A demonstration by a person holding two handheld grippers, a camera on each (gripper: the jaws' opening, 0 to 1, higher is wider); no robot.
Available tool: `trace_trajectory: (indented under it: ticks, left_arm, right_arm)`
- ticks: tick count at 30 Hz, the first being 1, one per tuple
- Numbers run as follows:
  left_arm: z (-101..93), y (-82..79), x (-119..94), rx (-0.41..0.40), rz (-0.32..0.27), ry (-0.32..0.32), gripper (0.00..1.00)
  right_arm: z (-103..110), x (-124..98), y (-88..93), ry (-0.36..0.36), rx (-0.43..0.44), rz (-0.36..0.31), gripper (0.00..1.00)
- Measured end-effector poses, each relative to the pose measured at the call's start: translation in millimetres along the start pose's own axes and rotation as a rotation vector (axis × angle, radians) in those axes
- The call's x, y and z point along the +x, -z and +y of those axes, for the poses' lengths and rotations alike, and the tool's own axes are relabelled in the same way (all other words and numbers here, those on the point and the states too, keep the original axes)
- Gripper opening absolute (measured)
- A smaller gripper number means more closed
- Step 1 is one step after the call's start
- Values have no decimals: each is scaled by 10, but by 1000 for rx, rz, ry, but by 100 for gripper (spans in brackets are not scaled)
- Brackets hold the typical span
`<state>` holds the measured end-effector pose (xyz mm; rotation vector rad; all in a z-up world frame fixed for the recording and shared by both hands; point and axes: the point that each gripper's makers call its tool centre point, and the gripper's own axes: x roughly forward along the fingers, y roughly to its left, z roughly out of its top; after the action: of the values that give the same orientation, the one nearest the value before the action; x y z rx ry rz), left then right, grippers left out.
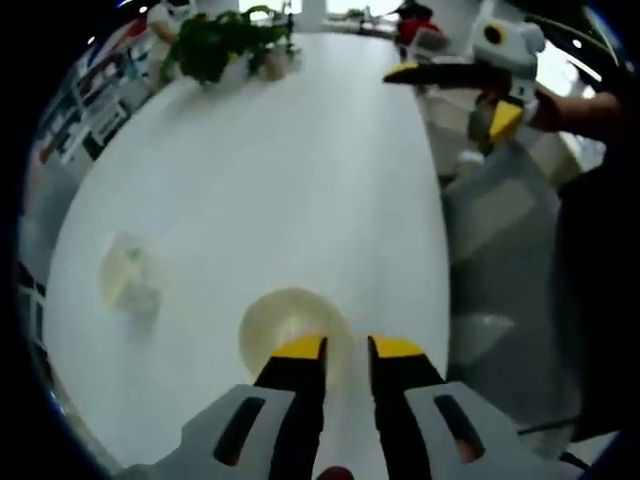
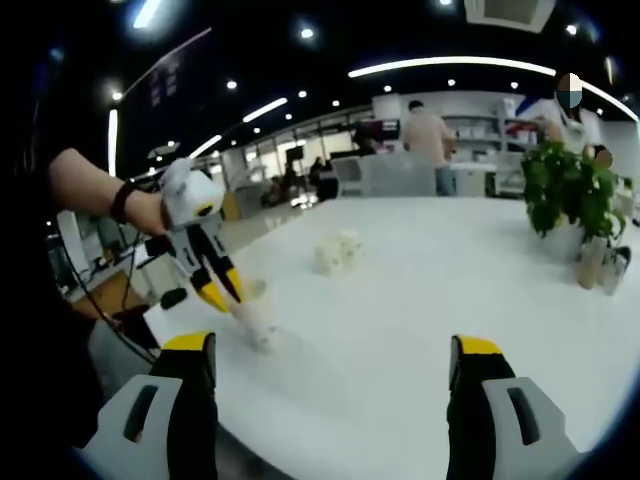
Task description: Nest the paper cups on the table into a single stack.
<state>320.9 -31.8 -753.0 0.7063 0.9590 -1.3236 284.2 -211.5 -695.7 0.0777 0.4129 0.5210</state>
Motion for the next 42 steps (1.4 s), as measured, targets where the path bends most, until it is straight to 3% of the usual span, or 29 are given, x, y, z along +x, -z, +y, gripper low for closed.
trace_trajectory:
  ticks: [7,10,13,20,30,35,42]
  left_arm:
    - [31,-43,-151,2,-35,-39,16]
    - [75,-126,-231,-67,-100,-61,17]
    - [112,-110,-293,-24,-93,-99,18]
    - [156,-47,-407,-58,-124,-140,22]
    - [332,195,-669,-182,-191,-259,43]
    - [406,295,-795,-220,-207,-306,47]
    - [479,422,-861,-254,-212,-359,67]
  right_arm:
    - [29,4,4,-8,-4,1,95]
    - [18,9,23,-7,-3,5,95]
    - [25,13,32,-9,9,4,94]
    - [92,6,34,-21,3,4,95]
    - [131,14,48,-43,-12,19,94]
    - [130,48,13,-54,-22,21,94]
    - [167,122,-46,-77,-34,22,94]
